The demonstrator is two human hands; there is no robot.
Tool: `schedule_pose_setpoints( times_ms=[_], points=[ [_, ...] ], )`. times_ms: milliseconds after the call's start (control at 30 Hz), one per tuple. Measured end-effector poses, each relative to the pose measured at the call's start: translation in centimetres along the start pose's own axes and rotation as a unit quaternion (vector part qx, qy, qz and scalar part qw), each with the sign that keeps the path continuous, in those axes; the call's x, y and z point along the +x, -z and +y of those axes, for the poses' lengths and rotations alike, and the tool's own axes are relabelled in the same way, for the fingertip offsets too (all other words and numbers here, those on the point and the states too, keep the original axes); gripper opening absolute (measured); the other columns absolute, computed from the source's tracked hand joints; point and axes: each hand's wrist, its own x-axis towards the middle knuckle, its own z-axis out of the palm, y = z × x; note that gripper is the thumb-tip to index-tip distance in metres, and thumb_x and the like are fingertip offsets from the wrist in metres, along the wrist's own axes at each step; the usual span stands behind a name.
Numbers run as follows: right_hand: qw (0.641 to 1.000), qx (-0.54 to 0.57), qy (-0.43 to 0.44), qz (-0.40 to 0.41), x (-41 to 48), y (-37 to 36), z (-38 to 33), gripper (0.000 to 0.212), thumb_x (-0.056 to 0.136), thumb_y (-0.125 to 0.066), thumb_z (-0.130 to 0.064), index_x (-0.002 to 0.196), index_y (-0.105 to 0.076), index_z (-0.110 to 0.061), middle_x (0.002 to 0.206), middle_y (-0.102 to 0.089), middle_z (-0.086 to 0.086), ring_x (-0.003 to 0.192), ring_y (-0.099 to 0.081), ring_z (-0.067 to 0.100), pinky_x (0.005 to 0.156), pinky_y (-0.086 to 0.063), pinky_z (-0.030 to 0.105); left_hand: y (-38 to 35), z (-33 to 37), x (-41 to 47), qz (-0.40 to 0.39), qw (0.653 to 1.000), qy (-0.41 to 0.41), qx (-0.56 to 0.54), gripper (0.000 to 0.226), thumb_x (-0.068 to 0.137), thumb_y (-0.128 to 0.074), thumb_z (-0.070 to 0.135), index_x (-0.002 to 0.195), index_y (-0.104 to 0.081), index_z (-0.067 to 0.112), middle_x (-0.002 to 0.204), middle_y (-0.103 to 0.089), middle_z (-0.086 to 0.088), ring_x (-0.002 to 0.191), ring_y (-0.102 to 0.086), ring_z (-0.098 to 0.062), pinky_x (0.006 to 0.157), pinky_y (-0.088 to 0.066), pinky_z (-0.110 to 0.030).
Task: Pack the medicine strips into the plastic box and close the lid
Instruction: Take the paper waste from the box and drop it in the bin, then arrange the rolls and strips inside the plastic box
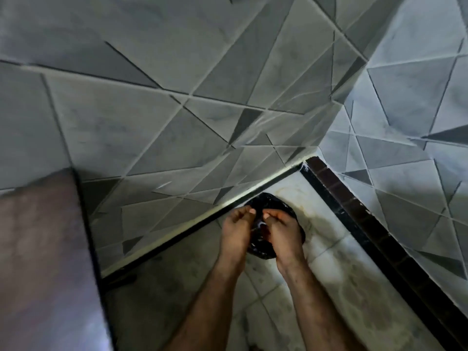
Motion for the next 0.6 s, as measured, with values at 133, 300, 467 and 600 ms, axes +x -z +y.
schedule_pose_setpoints(
  times_ms=[133,300,467,600],
  points=[
    [0.996,0.018,0.088,-0.019,-8.1,-2.8,-6.7,0.016,0.086,-0.061,-0.021,0.096,-0.072,-0.025,0.095,-0.075,-0.002,0.095,-0.070,0.017,0.093,-0.054,0.047,4.2,5.6,-7.3,0.016,0.995,-0.098,-0.022,0.019,0.091,-0.062,0.019,0.109,-0.068,0.019,0.097,-0.074,0.005,0.087,-0.069,0.000,0.076,-0.051,-0.018],
    [0.979,0.055,0.181,-0.077,-18.7,-7.4,-13.2,0.016,0.091,-0.061,-0.013,0.103,-0.070,-0.018,0.100,-0.075,0.003,0.099,-0.070,0.018,0.095,-0.053,0.045,11.5,12.3,-15.7,0.024,0.973,-0.225,-0.042,0.027,0.091,-0.062,0.008,0.118,-0.064,0.005,0.112,-0.071,-0.008,0.095,-0.066,-0.003,0.079,-0.052,-0.016],
    [0.960,0.044,0.257,-0.105,-29.5,-13.3,-16.8,0.015,0.089,-0.064,-0.016,0.102,-0.070,-0.020,0.100,-0.075,0.002,0.096,-0.070,0.016,0.092,-0.054,0.042,21.2,16.5,-24.5,0.042,0.947,-0.310,-0.065,0.027,0.090,-0.063,0.009,0.117,-0.065,0.009,0.113,-0.071,-0.005,0.100,-0.065,-0.005,0.086,-0.052,-0.021],
    [0.947,0.047,0.279,-0.154,-38.8,-19.0,-17.2,0.016,0.085,-0.064,-0.023,0.098,-0.070,-0.029,0.101,-0.075,-0.002,0.096,-0.070,0.012,0.089,-0.054,0.035,30.5,17.5,-30.6,0.069,0.935,-0.341,-0.065,0.028,0.089,-0.062,0.006,0.117,-0.064,0.008,0.110,-0.070,-0.005,0.100,-0.063,-0.007,0.092,-0.049,-0.027]
  ],
)
